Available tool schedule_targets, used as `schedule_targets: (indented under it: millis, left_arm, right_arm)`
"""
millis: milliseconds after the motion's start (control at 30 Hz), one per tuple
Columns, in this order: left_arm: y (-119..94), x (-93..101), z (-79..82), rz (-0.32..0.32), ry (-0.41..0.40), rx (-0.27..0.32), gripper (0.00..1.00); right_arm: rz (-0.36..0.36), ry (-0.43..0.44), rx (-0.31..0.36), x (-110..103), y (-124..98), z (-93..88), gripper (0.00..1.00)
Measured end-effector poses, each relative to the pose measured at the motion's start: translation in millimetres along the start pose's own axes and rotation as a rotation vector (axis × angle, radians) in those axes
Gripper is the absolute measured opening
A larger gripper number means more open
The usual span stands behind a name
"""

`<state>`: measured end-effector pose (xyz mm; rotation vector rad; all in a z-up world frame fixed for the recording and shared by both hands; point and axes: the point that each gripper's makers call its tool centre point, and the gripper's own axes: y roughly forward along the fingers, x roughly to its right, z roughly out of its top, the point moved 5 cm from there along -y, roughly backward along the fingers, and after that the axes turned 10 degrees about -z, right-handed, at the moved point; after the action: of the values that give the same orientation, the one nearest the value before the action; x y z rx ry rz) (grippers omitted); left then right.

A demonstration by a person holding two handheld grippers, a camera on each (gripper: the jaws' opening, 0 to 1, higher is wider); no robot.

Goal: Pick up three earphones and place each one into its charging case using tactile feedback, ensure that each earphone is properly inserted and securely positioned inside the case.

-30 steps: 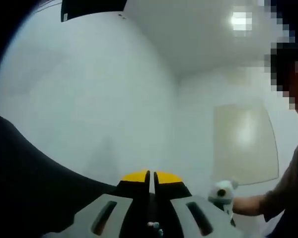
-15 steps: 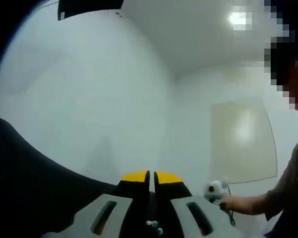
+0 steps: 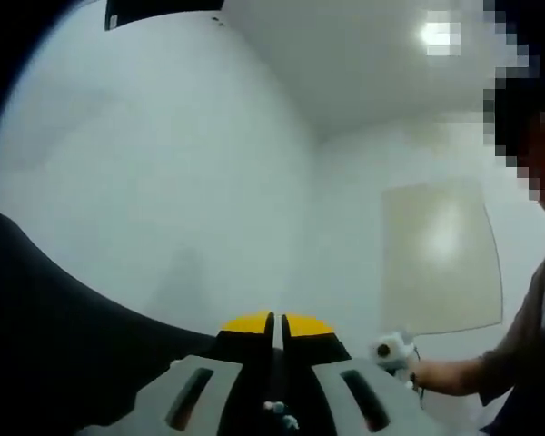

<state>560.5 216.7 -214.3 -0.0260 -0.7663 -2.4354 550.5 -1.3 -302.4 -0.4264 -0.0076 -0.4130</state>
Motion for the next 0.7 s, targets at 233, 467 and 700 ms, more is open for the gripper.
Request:
schedule_targets:
  millis: [233, 467, 700]
  left_arm:
    - [0.3, 1.3, -0.1, -0.007, -0.004, 0.000, 0.02]
    - [1.2, 1.0, -0.7, -0.016, -0.013, -0.004, 0.03]
    - [1.4, 1.0, -0.7, -0.019, -0.017, -0.003, 0.03]
  right_arm:
    - [0.099, -0.229, 0.105, -9.0, -4.6, 6.4, 0.34]
    - [0.300, -0.142, 0.120, -10.7, -1.5, 4.1, 0.34]
    - [0.212, 0.072, 0.110, 10.5, -6.2, 3.1, 0.42]
